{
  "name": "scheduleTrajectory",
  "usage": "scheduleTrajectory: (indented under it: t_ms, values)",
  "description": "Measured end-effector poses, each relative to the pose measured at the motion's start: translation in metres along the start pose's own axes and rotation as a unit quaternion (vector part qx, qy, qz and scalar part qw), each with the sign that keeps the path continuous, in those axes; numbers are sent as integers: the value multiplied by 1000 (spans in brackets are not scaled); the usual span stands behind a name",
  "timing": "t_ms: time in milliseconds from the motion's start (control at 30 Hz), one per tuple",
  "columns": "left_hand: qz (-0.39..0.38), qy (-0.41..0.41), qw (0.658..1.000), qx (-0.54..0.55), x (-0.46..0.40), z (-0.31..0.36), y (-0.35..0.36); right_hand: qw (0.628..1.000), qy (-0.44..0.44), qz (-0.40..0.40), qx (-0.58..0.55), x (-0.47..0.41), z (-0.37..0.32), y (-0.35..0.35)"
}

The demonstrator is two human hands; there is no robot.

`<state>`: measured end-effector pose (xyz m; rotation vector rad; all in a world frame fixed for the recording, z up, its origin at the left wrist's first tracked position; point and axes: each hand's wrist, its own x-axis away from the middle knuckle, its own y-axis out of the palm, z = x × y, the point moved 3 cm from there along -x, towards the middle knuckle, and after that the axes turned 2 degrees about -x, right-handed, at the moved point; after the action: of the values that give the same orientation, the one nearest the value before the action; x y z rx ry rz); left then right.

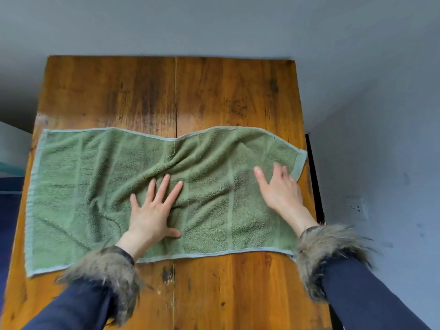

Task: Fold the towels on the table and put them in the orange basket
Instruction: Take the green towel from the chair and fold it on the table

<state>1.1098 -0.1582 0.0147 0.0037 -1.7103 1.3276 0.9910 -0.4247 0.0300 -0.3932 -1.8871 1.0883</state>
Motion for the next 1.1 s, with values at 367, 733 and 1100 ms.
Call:
scheduleTrajectory:
  t_ms: [367, 733, 1100]
  values:
    - [-13, 3, 999, 34, 0, -2, 3, 986, -83, 121, 73, -17, 9, 0]
    - [220, 82, 955, 183, 29, -23, -5, 994, -56, 32, 87, -4, 21, 26]
    - [199, -90, 955, 202, 8, -169, -6, 968, -233, 68, 67, 39, -145, 68]
